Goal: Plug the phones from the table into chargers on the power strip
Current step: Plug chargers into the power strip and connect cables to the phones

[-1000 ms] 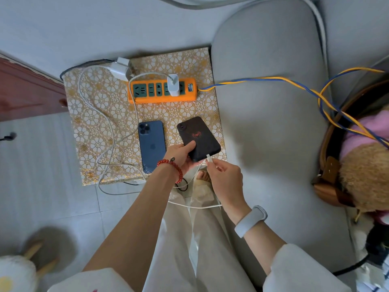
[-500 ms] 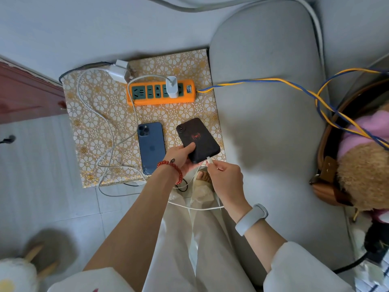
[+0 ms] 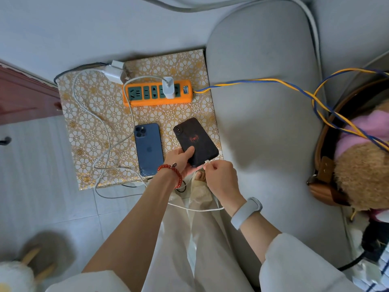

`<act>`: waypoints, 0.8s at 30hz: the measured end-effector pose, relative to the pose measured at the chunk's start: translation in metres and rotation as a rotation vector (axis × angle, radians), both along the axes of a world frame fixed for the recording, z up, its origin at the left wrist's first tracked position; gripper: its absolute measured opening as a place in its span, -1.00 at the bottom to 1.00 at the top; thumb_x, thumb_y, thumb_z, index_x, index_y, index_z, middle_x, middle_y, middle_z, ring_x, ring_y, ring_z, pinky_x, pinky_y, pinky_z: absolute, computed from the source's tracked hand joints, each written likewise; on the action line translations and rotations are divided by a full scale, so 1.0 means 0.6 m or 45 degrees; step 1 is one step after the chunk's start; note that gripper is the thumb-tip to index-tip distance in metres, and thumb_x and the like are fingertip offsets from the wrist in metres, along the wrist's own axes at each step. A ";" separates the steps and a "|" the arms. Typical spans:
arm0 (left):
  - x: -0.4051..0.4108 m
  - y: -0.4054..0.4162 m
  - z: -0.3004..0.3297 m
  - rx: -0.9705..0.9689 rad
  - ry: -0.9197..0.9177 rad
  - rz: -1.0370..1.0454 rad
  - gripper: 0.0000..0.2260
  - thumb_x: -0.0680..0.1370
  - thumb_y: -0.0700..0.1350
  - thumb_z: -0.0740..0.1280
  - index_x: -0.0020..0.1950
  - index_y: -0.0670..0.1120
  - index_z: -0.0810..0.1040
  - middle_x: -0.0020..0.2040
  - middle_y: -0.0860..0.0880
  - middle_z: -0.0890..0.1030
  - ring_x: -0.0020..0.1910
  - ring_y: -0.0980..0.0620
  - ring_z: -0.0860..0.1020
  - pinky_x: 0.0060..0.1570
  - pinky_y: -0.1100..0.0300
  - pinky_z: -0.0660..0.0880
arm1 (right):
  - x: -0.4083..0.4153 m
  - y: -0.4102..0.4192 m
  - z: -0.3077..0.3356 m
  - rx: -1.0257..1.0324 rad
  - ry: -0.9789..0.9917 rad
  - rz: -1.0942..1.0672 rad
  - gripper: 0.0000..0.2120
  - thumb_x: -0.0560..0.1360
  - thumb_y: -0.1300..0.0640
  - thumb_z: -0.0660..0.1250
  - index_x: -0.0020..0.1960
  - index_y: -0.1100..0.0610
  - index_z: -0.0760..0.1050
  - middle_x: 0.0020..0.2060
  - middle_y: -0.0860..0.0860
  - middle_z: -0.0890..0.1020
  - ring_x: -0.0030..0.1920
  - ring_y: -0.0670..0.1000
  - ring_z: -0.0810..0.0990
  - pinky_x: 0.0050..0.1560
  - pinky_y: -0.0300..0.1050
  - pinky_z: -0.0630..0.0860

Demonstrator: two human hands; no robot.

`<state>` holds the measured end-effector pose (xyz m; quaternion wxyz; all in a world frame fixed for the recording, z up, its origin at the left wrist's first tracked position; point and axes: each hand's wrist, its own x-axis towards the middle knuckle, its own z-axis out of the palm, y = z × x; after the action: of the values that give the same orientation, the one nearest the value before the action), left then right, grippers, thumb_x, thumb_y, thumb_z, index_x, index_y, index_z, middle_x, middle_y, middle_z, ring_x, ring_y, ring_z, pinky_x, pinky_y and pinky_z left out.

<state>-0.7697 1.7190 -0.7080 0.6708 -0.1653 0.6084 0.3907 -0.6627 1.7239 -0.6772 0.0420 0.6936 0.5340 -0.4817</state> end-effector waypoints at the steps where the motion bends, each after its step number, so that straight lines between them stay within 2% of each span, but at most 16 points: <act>1: 0.002 -0.001 -0.005 0.005 0.017 0.005 -0.96 0.56 -0.25 0.19 -0.04 -0.21 0.39 0.19 -0.28 0.49 0.03 -0.15 0.54 -0.23 0.07 0.55 | 0.003 0.003 -0.001 -0.028 -0.022 0.058 -0.73 0.49 0.19 0.15 -0.34 0.26 0.46 -0.31 0.20 0.61 -0.20 0.24 0.53 -0.20 -0.03 0.45; 3: 0.006 -0.004 -0.021 0.014 0.148 -0.103 -0.89 0.55 -0.23 0.20 0.06 -0.19 0.37 0.15 -0.26 0.50 -0.04 -0.13 0.55 -0.31 0.12 0.58 | 0.014 0.011 0.002 -0.040 -0.115 0.234 -0.76 0.49 0.16 0.15 -0.18 0.24 0.55 -0.13 0.19 0.64 -0.04 0.26 0.55 -0.13 -0.04 0.45; 5: 0.015 0.002 -0.034 0.039 0.282 -0.275 -0.87 0.54 -0.23 0.21 0.08 -0.16 0.35 0.14 -0.26 0.51 -0.05 -0.15 0.55 -0.18 0.02 0.57 | 0.033 0.020 0.006 0.089 -0.208 0.373 -0.75 0.51 0.13 0.15 0.06 0.18 0.55 0.05 0.15 0.63 0.10 0.21 0.54 -0.01 -0.03 0.46; 7: 0.029 0.012 -0.044 0.062 0.334 -0.361 -0.88 0.54 -0.23 0.20 0.08 -0.17 0.36 0.12 -0.27 0.52 -0.01 -0.20 0.55 -0.04 -0.09 0.54 | 0.050 0.026 0.009 0.291 -0.211 0.453 -0.71 0.54 0.13 0.12 0.20 0.15 0.49 0.15 0.09 0.58 0.17 0.14 0.51 0.08 -0.05 0.45; 9: 0.043 0.023 -0.056 0.052 0.460 -0.494 -0.81 0.54 -0.21 0.20 0.13 -0.23 0.37 0.12 -0.28 0.52 0.06 -0.23 0.54 0.05 -0.13 0.51 | 0.061 0.029 0.006 0.436 -0.176 0.539 -0.71 0.55 0.17 0.10 0.21 0.16 0.46 0.16 0.07 0.56 0.17 0.11 0.49 0.07 -0.05 0.45; 11: 0.049 0.029 -0.069 0.004 0.690 -0.791 -0.73 0.53 -0.17 0.21 0.20 -0.24 0.38 0.16 -0.27 0.51 0.10 -0.25 0.51 0.11 -0.03 0.48 | 0.063 0.033 0.001 0.510 -0.168 0.646 -0.72 0.52 0.24 0.13 0.19 0.19 0.47 0.13 0.10 0.57 0.14 0.14 0.50 0.04 -0.01 0.48; 13: 0.050 0.027 -0.071 -0.092 0.921 -1.128 -0.70 0.52 -0.14 0.23 0.21 -0.23 0.37 0.19 -0.23 0.42 0.09 -0.25 0.48 0.03 0.03 0.42 | 0.060 0.035 -0.004 0.605 -0.155 0.779 -0.74 0.44 0.32 0.22 0.12 0.25 0.51 0.04 0.15 0.61 0.07 0.20 0.54 0.01 0.02 0.52; 15: 0.051 0.025 -0.066 -0.108 1.071 -1.299 -0.70 0.51 -0.14 0.26 0.18 -0.25 0.37 0.20 -0.23 0.36 0.08 -0.24 0.47 0.01 0.00 0.41 | 0.056 0.038 -0.008 0.673 -0.197 0.866 -0.74 0.35 0.36 0.31 0.03 0.26 0.55 -0.04 0.16 0.65 0.02 0.21 0.58 -0.01 0.02 0.54; 17: 0.056 0.020 -0.054 -0.047 1.094 -1.377 -0.69 0.50 -0.16 0.26 0.18 -0.26 0.34 0.19 -0.25 0.38 0.12 -0.23 0.45 0.06 -0.02 0.41 | 0.052 0.040 -0.012 0.674 -0.259 0.902 -0.72 0.33 0.35 0.34 0.03 0.23 0.56 -0.04 0.13 0.66 0.04 0.18 0.60 -0.02 0.00 0.53; 19: 0.053 0.010 -0.037 0.009 1.097 -1.425 -0.67 0.50 -0.16 0.23 0.22 -0.22 0.31 0.20 -0.24 0.41 0.17 -0.23 0.41 0.12 -0.05 0.39 | 0.046 0.040 -0.015 0.648 -0.258 0.889 -0.72 0.37 0.31 0.31 0.08 0.20 0.54 0.02 0.11 0.64 0.10 0.16 0.57 0.03 0.02 0.48; 20: 0.044 0.002 -0.028 0.015 1.169 -1.434 -0.67 0.50 -0.15 0.21 0.25 -0.19 0.31 0.22 -0.22 0.41 0.19 -0.21 0.39 0.14 -0.06 0.38 | 0.042 0.041 -0.016 0.624 -0.247 0.877 -0.71 0.41 0.29 0.28 0.12 0.19 0.52 0.07 0.10 0.62 0.14 0.16 0.54 0.08 0.03 0.44; 24: -0.044 -0.033 -0.002 -0.029 1.798 -1.235 -0.66 0.48 -0.17 0.23 0.26 -0.12 0.40 0.21 -0.19 0.43 0.19 -0.17 0.36 0.17 -0.08 0.31 | 0.018 0.048 -0.022 0.504 -0.185 0.864 -0.67 0.53 0.21 0.11 0.28 0.11 0.40 0.22 0.05 0.52 0.25 0.10 0.42 0.20 -0.01 0.33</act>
<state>-0.7961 1.6991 -0.7092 0.2259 0.3886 0.8908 0.0660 -0.6516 1.7529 -0.6907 0.1019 0.5048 0.8109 -0.2780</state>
